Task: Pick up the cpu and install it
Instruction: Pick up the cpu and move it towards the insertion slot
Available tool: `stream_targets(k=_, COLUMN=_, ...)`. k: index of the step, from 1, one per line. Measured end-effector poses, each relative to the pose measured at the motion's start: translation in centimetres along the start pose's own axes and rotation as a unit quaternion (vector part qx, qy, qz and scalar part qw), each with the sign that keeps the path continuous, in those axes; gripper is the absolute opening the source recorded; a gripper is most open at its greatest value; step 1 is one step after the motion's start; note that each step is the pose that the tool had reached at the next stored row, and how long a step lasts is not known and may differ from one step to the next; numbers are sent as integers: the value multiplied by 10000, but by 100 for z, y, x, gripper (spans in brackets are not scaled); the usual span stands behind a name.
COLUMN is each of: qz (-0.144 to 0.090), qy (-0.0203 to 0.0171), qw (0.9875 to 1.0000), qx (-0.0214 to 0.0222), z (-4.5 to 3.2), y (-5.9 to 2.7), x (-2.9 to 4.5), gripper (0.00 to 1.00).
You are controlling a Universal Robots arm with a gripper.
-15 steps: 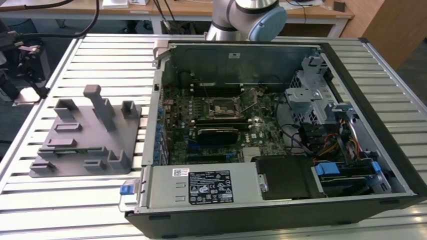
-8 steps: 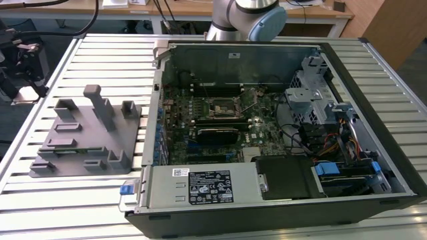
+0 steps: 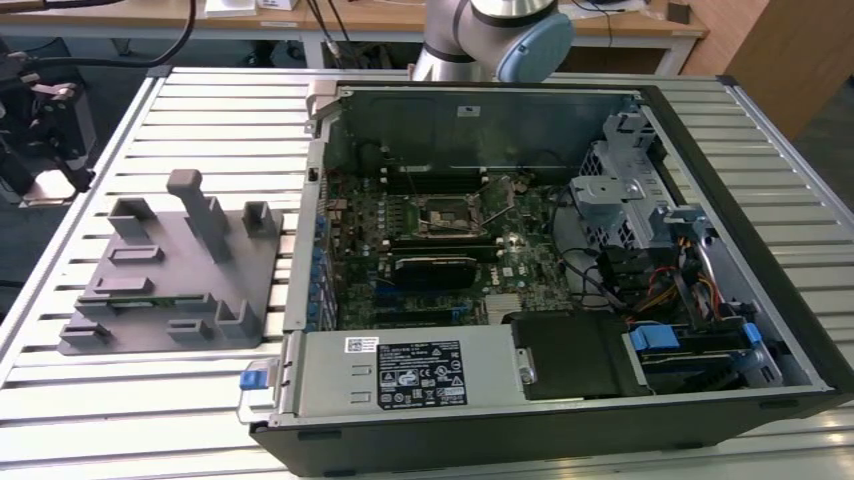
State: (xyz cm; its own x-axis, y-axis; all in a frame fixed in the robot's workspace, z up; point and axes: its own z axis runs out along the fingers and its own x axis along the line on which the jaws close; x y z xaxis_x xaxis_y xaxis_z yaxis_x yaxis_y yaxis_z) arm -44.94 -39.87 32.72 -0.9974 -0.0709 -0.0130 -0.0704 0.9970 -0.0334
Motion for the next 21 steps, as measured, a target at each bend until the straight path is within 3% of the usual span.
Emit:
stream_targets(k=13, qz=0, qy=0, qw=10000, qx=8, z=-91, y=-2, x=-1, gripper=54)
stream_targets(k=18, qz=0, qy=0, qw=10000, qx=9, z=-199, y=-4, x=-3, gripper=54)
stream_targets(k=21, qz=0, qy=0, qw=10000, qx=8, z=-300, y=-5, x=-4, gripper=54)
